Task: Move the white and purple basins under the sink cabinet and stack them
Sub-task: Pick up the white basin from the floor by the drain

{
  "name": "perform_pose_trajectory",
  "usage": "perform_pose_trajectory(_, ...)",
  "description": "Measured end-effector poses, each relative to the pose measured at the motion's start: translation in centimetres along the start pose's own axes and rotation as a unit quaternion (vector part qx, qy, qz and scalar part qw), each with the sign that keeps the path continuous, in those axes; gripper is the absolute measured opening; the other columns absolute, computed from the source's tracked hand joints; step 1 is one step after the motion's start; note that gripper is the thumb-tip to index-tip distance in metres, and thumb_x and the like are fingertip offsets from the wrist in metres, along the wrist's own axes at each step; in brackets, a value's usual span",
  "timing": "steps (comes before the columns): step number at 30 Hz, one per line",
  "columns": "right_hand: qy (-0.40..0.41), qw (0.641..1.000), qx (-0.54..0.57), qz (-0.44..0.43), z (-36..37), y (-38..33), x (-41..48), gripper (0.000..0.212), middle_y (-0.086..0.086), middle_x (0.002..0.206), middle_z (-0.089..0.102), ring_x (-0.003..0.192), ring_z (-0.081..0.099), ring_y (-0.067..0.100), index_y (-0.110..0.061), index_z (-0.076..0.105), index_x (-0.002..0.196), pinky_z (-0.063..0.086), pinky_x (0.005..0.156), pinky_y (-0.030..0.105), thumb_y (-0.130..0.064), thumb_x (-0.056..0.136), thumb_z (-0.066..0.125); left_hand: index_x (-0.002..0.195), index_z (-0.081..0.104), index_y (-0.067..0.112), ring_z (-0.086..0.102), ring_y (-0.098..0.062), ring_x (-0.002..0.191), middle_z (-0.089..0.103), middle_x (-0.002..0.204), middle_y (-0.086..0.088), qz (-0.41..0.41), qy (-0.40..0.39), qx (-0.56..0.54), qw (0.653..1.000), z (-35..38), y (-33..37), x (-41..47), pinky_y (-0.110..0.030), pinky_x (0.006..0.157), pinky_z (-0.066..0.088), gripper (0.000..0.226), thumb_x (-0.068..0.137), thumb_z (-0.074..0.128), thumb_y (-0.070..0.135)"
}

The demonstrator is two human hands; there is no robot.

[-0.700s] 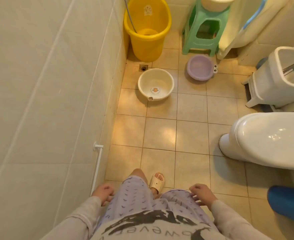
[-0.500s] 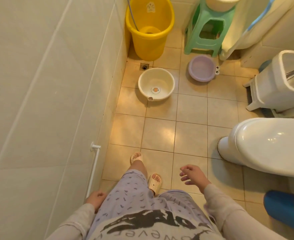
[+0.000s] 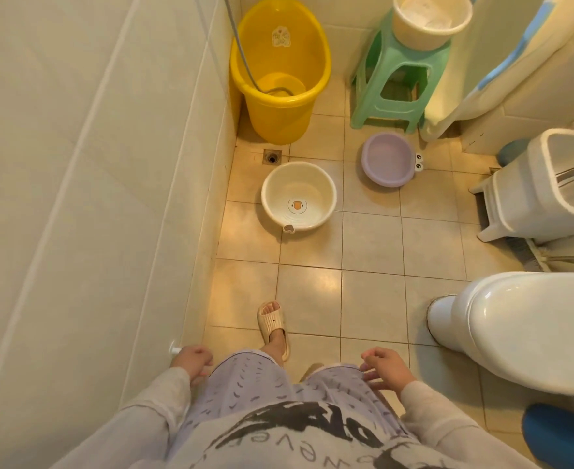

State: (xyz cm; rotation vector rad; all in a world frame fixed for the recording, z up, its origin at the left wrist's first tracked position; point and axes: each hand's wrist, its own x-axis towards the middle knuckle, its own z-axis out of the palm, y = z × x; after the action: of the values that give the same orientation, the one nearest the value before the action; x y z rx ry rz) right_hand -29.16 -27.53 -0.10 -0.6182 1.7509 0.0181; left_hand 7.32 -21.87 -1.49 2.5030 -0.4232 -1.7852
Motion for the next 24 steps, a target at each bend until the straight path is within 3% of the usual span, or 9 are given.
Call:
perform_pose_trajectory(4,0.032,0.999,0.019,0.032,-0.9,-1.3,1.2,0.018,0.018,0.087,0.059,0.072,0.057,0.028,0.002,0.058,0.1,0.05,0.063,0.033,-0.012,0.093,0.048,0.093,0.057,0.011,0.056,-0.018,0.072,0.059,0.09,-0.005,0.049,-0.006,-0.015,0.999,-2.9,8.5,0.8,-0.022,0.054,0.035,0.011,0.089,0.048,0.016)
perform_pose_trajectory(11,0.049,0.996,0.005,0.076,-2.4,-3.9,3.3,0.018,0.015,0.08,0.06,0.068,0.058,0.026,0.001,0.06,0.095,0.046,0.055,0.027,-0.013,0.092,0.049,0.098,0.057,0.013,0.057,-0.018,0.076,0.061,0.098,-0.005,0.082,-0.014,-0.011,0.997,-5.5,17.5,1.9,-0.023,0.055,0.038,0.014,0.089,0.048,0.019)
perform_pose_trajectory(17,0.022,0.998,-0.01,0.049,-4.6,-11.5,6.8,0.019,0.016,0.087,0.062,0.074,0.059,0.029,0.0,0.058,0.1,0.049,0.067,0.033,-0.015,0.093,0.049,0.094,0.056,0.01,0.055,-0.019,0.071,0.06,0.093,-0.007,0.036,-0.017,0.0,0.999,-5.1,19.1,3.5,-0.023,0.055,0.035,0.012,0.09,0.047,0.017)
perform_pose_trajectory(21,0.011,1.0,-0.018,0.004,-6.7,-18.3,8.7,0.018,0.014,0.087,0.063,0.071,0.058,0.025,-0.003,0.059,0.097,0.048,0.061,0.03,-0.017,0.093,0.049,0.072,0.052,0.008,0.042,-0.018,0.049,0.054,0.07,-0.009,-0.017,-0.014,-0.014,1.0,-3.8,18.9,4.5,-0.021,0.05,0.024,0.02,0.09,0.045,0.006)
perform_pose_trajectory(24,0.004,0.999,-0.02,-0.027,-8.4,-22.8,10.0,0.017,0.013,0.088,0.063,0.071,0.059,0.024,-0.006,0.06,0.098,0.048,0.059,0.028,-0.016,0.093,0.047,0.076,0.054,0.005,0.044,-0.02,0.051,0.054,0.067,-0.01,-0.05,-0.015,-0.03,0.998,-3.3,19.8,5.2,-0.023,0.052,0.029,0.015,0.088,0.045,0.003)
